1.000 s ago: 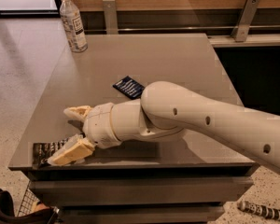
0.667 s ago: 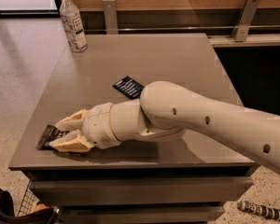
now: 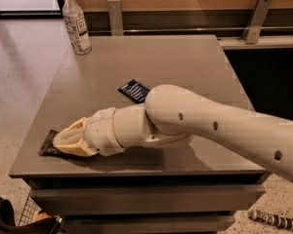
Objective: Move rxbar chocolate near blue plastic bottle
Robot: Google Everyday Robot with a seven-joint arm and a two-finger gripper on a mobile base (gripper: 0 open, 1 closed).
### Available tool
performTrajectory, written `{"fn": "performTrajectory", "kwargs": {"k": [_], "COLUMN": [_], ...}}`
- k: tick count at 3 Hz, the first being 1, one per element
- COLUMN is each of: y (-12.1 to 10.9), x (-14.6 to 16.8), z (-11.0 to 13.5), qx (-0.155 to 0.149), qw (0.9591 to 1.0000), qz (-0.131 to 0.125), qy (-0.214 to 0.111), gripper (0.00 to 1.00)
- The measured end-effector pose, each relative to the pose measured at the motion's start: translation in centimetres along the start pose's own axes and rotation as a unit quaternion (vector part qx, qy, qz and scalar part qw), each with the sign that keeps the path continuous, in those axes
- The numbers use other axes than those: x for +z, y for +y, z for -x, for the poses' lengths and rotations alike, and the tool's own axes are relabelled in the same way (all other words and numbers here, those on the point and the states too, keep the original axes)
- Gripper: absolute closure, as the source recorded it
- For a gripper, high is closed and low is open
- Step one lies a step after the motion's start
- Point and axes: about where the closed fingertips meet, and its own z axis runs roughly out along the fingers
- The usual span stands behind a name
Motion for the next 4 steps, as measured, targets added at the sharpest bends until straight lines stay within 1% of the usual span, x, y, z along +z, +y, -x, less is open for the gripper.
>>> {"fn": "performTrajectory", "kwargs": {"k": [1, 2, 3, 4], "y": [0.13, 0.24, 0.41, 0.51], "x": [0.11, 0.19, 0.33, 0.4], "z": [0.14, 0.26, 0.44, 0.53], "qx": [-0.002, -0.003, -0.005, -0.006], "qw": [1.0, 1.0, 1.0, 1.0], "qz": [0.001, 0.002, 0.004, 0.005], "qy": [0.0, 0.001, 0.001, 0.001], "gripper": [0.66, 0.43, 0.12, 0.0]}}
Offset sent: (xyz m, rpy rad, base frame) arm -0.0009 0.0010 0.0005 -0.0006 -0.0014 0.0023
